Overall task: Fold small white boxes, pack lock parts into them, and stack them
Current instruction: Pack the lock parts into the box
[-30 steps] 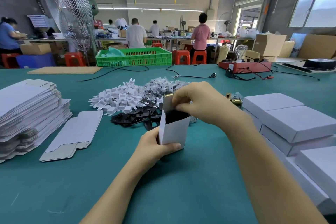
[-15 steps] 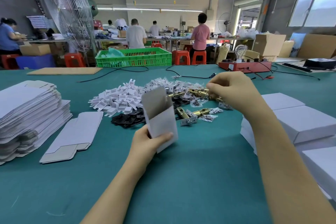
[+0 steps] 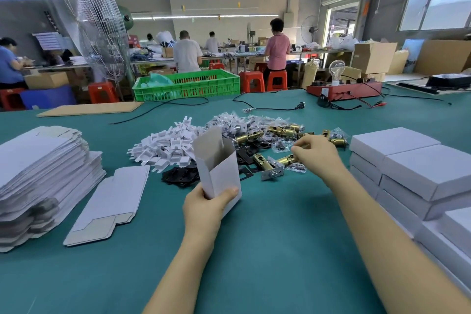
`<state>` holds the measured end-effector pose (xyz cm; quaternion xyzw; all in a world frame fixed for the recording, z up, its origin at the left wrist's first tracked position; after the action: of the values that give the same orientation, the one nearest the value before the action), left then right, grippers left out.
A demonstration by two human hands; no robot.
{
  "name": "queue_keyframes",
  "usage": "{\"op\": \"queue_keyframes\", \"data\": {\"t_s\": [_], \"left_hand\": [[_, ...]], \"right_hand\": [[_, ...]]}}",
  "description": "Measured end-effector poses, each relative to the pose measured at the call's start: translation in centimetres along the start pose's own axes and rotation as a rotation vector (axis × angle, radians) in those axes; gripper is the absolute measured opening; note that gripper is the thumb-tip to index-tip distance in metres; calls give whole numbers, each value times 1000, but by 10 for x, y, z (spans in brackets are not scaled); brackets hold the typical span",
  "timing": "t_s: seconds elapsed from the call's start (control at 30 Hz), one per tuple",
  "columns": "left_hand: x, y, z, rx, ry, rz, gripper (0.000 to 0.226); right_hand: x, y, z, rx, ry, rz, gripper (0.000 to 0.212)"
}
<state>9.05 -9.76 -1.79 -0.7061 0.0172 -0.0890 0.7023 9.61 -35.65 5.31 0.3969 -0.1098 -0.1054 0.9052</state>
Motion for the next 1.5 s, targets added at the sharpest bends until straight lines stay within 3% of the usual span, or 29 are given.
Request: {"op": "queue_keyframes", "data": {"t_s": [0.13, 0.4, 0.53, 0.73, 0.9, 1.2, 1.37, 1.5], "left_hand": [[0, -1, -5, 36, 58, -15, 20], [2, 0, -5, 33, 83, -31, 22], [2, 0, -5, 37, 94, -44, 21], [2, -2, -6, 57, 109, -65, 23], [1, -2, -6, 75, 112, -73, 22], [1, -2, -5, 84, 112, -63, 23], [0, -4, -7, 89, 138, -62, 25], [-5, -12, -15, 97, 226, -81, 30]], "right_hand": [[27, -5, -22, 11, -104, -28, 23], [78, -4, -50, -411, 93, 28, 32], [97, -25, -63, -575, 318, -94, 45], [103, -33, -69, -579, 460, -142, 47], [94, -20, -64, -556, 312, -85, 25], [67, -2, -52, -473, 112, -12, 14], [24, 16, -22, 6, -156, 135, 6], [-15, 33, 9, 289, -85, 124, 10]]}}
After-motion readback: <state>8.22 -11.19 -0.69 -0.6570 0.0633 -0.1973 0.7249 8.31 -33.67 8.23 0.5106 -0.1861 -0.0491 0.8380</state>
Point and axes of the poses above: each hand's wrist, its own x-axis towards the middle knuckle, its own z-axis out of the back of the hand, y = z × x, the point moved 5 cm from there along x, towards the middle knuckle, and after that the axes turned 13 degrees about y, right-handed, at the moved point
